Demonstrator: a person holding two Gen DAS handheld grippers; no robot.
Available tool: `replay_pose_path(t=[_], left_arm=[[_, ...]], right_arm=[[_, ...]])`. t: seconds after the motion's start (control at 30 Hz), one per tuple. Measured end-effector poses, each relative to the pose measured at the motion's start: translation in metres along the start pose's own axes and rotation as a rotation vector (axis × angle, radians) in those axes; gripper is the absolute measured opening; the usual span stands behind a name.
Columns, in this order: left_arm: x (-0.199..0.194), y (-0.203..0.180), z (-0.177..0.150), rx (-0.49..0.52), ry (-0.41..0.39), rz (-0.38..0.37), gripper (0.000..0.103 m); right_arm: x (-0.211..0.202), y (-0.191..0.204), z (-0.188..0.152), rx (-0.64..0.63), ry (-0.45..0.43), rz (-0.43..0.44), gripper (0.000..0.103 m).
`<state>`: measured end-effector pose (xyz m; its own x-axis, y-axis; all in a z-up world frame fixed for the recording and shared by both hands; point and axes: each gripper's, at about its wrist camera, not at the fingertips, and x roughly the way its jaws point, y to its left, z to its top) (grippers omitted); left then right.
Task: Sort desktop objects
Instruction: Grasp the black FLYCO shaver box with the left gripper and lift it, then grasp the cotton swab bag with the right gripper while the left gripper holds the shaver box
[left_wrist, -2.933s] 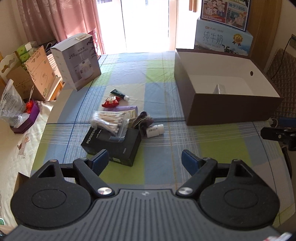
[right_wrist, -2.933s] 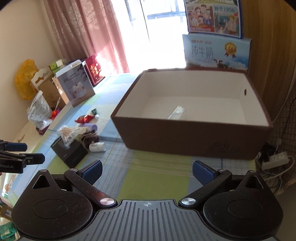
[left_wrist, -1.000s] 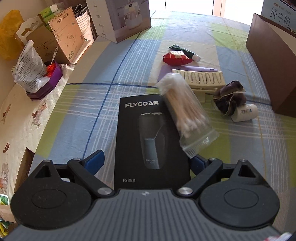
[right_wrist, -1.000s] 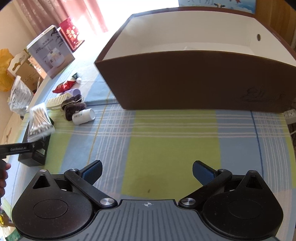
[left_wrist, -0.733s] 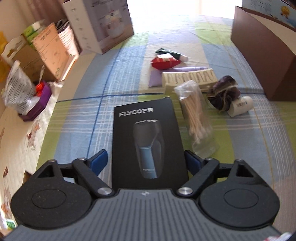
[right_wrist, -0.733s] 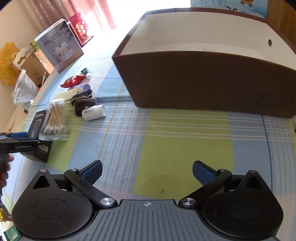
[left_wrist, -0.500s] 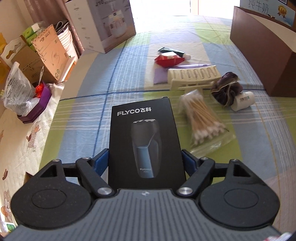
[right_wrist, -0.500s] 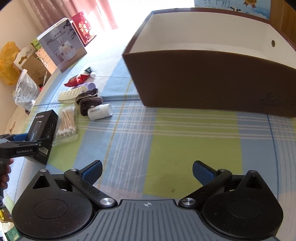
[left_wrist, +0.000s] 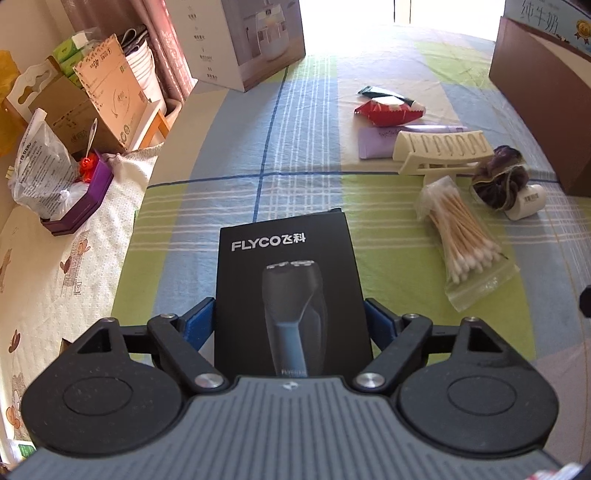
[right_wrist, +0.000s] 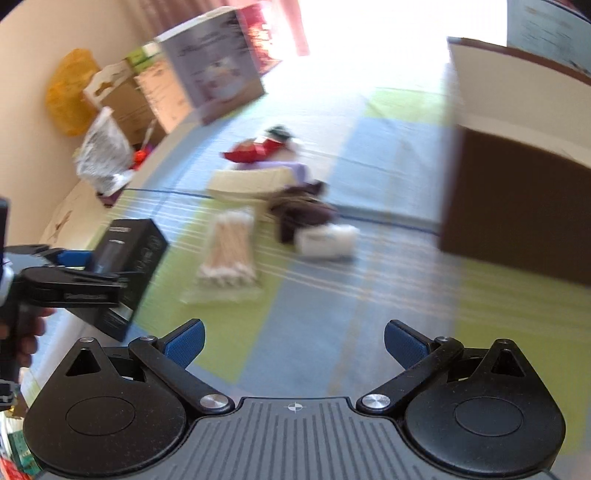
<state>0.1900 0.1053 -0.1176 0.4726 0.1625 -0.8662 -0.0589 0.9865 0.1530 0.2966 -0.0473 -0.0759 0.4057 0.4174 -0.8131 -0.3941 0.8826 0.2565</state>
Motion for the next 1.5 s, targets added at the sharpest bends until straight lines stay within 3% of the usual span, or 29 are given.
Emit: replay_pose_path(t=[0.1,0.2,0.57,0.67,0.73,0.83,1.2,1.5], left_arm=[[0.007,0.002,0.006,0.0,0.004,0.002,0.079],[0.011,0.008,0.011,-0.021,0.009,0.019,0.079],[0.015,0.019,0.018,-0.05,0.031,0.005,0.079],[0.016,0.018,0.018,-0.047,0.033,0.008,0.079],[0.016,0.018,0.018,-0.046,0.032,0.009,0.079],[0.015,0.016,0.018,-0.044,0.031,0.015,0.078],[-0.005,-0.005,-0.006,-0.045,0.047,-0.023,0.077],[-0.052,-0.044,-0.025,-0.021,0.029,-0.087,0.076]], right_arm=[[0.016,0.02,0.007,-0.059,-0.016,0.018,0.1],[0.032,0.037,0.013,-0.109,-0.031,0.024,0.085],[0.094,0.063,0.037,-0.177,-0.025,-0.031,0.063],[0.104,0.064,0.036,-0.193,-0.026,-0.055,0.053],[0.103,0.068,0.034,-0.246,-0.026,-0.073,0.037],[0.098,0.067,0.03,-0.262,-0.015,-0.059,0.027],[0.053,0.037,-0.007,-0.143,0.041,0.004,0.023],[-0.012,-0.009,-0.033,-0.018,-0.003,0.008,0.022]])
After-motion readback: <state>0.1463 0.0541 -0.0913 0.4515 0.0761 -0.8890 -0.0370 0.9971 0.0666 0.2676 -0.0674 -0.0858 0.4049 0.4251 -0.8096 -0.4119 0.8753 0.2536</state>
